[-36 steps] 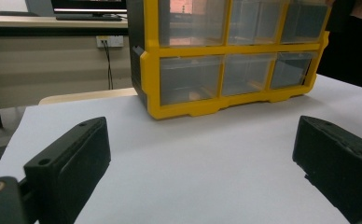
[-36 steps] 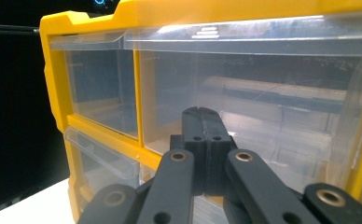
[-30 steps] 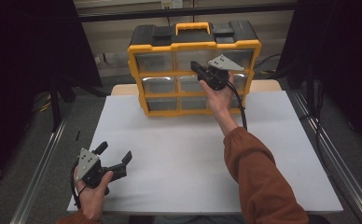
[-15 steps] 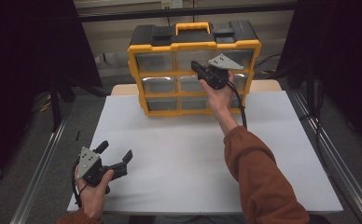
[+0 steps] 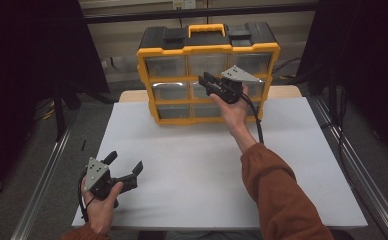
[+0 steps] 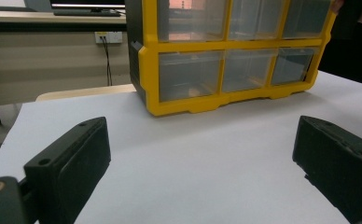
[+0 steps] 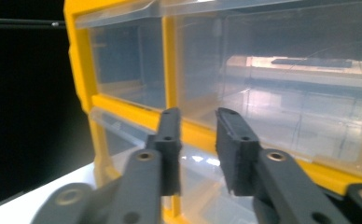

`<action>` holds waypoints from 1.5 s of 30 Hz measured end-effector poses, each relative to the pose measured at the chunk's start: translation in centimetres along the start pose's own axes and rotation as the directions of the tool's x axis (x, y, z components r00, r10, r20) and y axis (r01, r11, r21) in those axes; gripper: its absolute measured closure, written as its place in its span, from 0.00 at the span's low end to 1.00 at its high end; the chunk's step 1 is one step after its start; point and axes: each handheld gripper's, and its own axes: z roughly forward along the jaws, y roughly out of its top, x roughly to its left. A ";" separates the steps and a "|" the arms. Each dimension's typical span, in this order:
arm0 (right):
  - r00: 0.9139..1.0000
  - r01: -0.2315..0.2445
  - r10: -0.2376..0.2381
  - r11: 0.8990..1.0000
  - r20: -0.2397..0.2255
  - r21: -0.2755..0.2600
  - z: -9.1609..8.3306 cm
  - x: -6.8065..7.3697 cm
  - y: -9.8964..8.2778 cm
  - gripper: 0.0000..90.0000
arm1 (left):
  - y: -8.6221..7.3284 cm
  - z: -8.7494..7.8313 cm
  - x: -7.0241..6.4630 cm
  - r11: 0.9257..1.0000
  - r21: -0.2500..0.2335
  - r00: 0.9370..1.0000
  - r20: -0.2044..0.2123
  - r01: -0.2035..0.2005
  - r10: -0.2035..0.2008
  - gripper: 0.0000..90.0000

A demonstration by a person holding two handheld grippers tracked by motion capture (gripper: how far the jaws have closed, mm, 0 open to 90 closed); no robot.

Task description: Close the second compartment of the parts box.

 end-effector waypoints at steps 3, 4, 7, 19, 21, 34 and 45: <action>1.000 -0.005 0.005 1.000 -0.008 -0.008 -0.8 0.2 0.1 0.69 | 0.0 -0.2 0.1 1.000 0.004 1.000 -0.010 0.002 -0.002 0.05; 1.000 -0.003 0.003 1.000 -0.008 -0.009 -1.3 0.3 0.1 0.61 | 0.0 -0.1 0.1 1.000 0.000 1.000 -0.003 0.011 -0.011 0.05; 0.998 -0.060 0.060 0.998 -0.006 -0.018 -2.0 0.6 -0.4 0.43 | -0.1 -0.2 0.1 1.000 0.000 1.000 -0.007 0.016 -0.016 0.05; 0.999 -0.040 0.040 0.998 0.001 0.051 -4.3 0.7 -2.4 0.08 | -0.2 -0.5 0.2 1.000 0.016 0.999 -0.028 0.016 -0.016 0.05; 1.000 -0.029 0.029 0.998 0.012 0.061 -4.9 0.6 -2.7 0.04 | -0.2 -0.5 0.2 1.000 0.016 1.000 -0.021 0.022 -0.021 0.05; 0.997 -0.039 0.033 0.995 0.068 0.087 -9.1 -0.4 -4.4 0.01 | -0.2 -0.4 0.2 1.000 0.018 0.999 -0.028 0.024 -0.023 0.05; 0.997 -0.047 0.041 0.995 0.072 0.086 -12.3 0.0 -6.0 0.00 | -0.2 -0.4 0.2 0.999 0.011 0.999 -0.019 0.031 -0.031 0.05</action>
